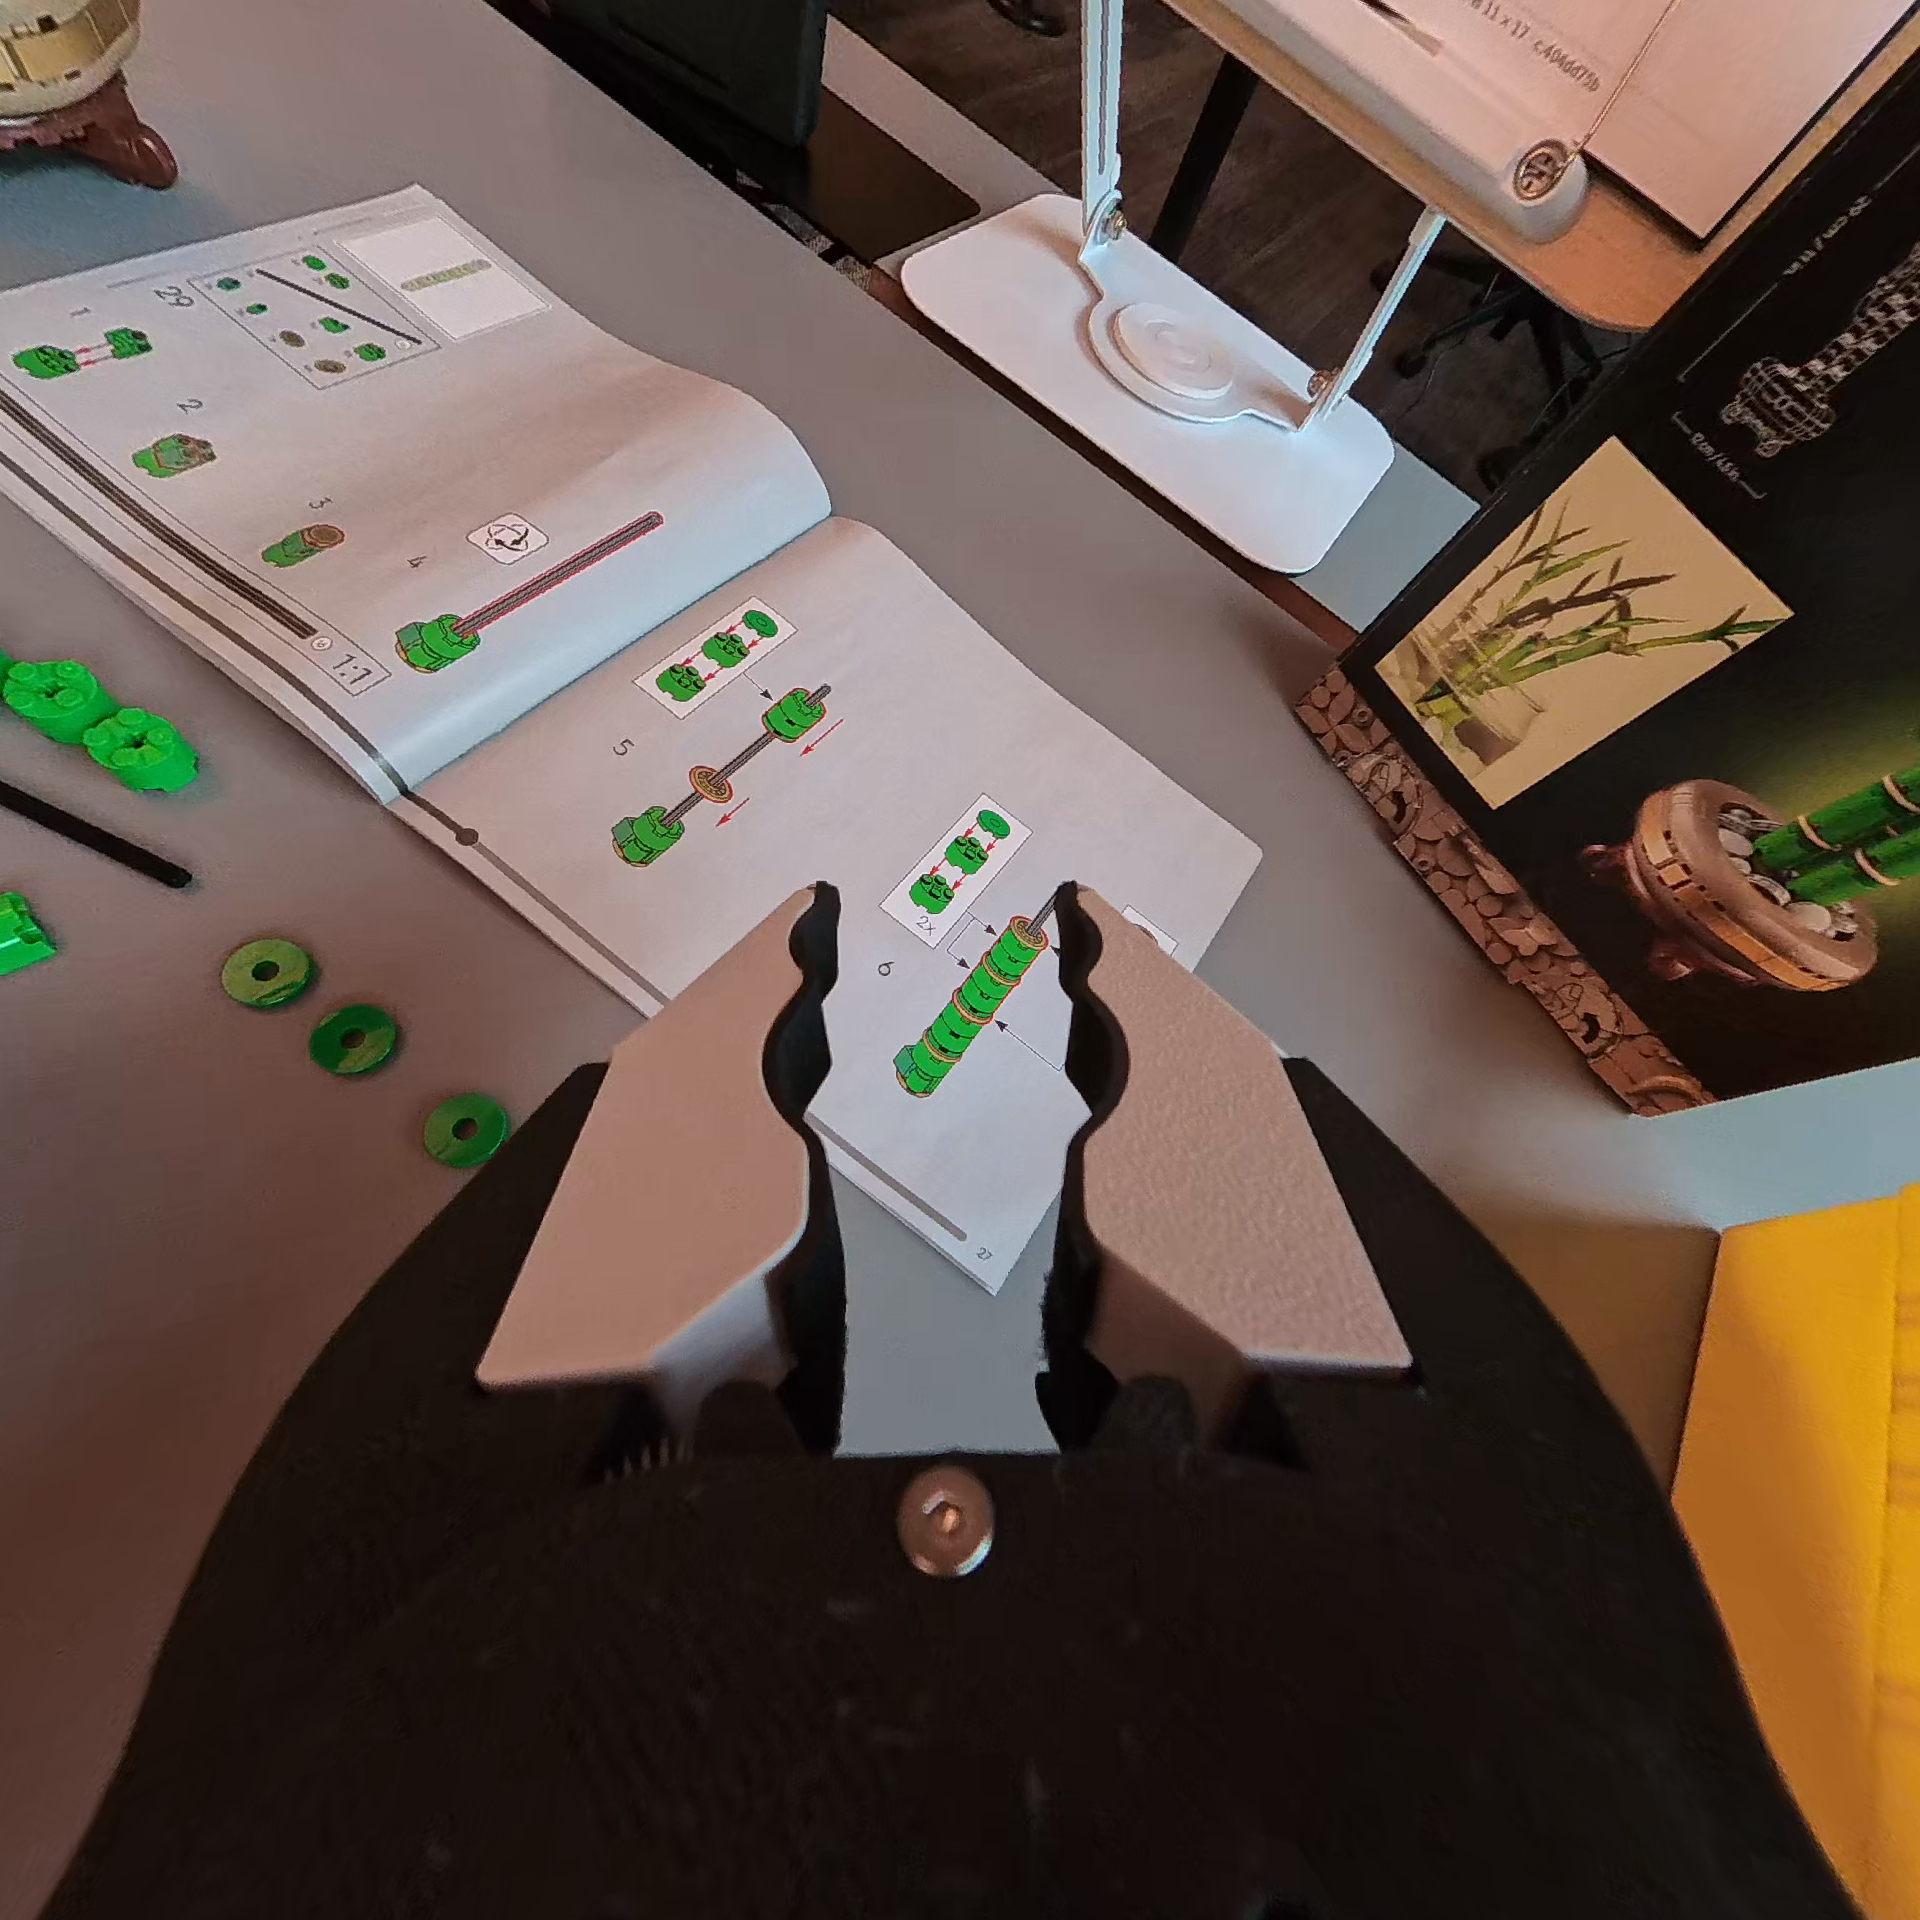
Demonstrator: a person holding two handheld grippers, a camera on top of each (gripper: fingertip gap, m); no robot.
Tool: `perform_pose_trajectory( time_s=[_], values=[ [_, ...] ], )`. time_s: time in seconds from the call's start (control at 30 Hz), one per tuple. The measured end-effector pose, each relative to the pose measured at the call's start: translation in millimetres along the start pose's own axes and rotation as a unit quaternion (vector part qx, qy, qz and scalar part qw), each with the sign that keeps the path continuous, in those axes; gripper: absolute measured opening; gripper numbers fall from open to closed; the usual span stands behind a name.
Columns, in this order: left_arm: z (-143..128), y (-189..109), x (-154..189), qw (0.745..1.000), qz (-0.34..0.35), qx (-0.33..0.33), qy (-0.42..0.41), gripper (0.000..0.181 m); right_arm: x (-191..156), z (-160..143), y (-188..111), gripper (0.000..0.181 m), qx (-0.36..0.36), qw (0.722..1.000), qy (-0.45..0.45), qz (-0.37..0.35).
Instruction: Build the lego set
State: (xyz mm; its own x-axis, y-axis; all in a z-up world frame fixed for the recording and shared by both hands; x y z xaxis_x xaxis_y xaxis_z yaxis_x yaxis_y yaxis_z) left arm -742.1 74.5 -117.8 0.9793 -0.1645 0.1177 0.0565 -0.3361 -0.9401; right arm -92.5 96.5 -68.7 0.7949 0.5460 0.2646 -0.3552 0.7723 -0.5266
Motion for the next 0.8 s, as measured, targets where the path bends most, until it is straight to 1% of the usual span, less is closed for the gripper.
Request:
perform_pose_trajectory(
  time_s=[0.13, 0.3, 0.43, 0.6, 0.63, 0.8],
  values=[
    [0.7, 1.5, -0.2, 1.000, 0.000, -0.005, 0.003, 0.019, 2.6, 4.6, -6.5, 0.042, 0.015, 1.000, -0.003, -0.011],
    [1.4, 2.1, -1.6, 1.000, 0.007, -0.007, 0.004, 0.014, 15.1, 17.2, -30.1, 0.039, 0.075, 0.996, 0.011, -0.048],
    [1.9, 2.2, -1.6, 1.000, 0.009, -0.007, 0.004, 0.013, 19.4, 23.7, -43.5, 0.038, 0.107, 0.992, 0.021, -0.057],
    [1.7, 1.7, -0.7, 1.000, 0.013, -0.009, 0.011, 0.012, 14.9, 24.3, -42.4, 0.038, 0.095, 0.994, 0.006, -0.055],
    [1.3, 0.9, -1.1, 1.000, 0.016, -0.008, 0.013, 0.009, 13.3, 24.4, -41.3, 0.038, 0.091, 0.994, 0.001, -0.053],
    [-3.1, -7.8, -1.6, 1.000, 0.016, 0.019, 0.017, 0.009, 5.2, 26.0, -36.7, 0.038, 0.077, 0.996, -0.020, -0.044]
  ],
)
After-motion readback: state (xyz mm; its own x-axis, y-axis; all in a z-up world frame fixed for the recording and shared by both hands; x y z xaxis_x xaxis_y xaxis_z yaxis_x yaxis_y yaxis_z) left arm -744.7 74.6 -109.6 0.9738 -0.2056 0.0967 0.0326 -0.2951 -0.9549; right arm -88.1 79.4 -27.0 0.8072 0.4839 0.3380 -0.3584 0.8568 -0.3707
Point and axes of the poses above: each gripper's, where its closed fingertips meet, y out along the fingers, z out of its top, x = y × z across the jaws, the point moved 5 cm from there along -y, back along the fingers, and after that the axes turned 2 degrees about z, right-handed, at the moved point
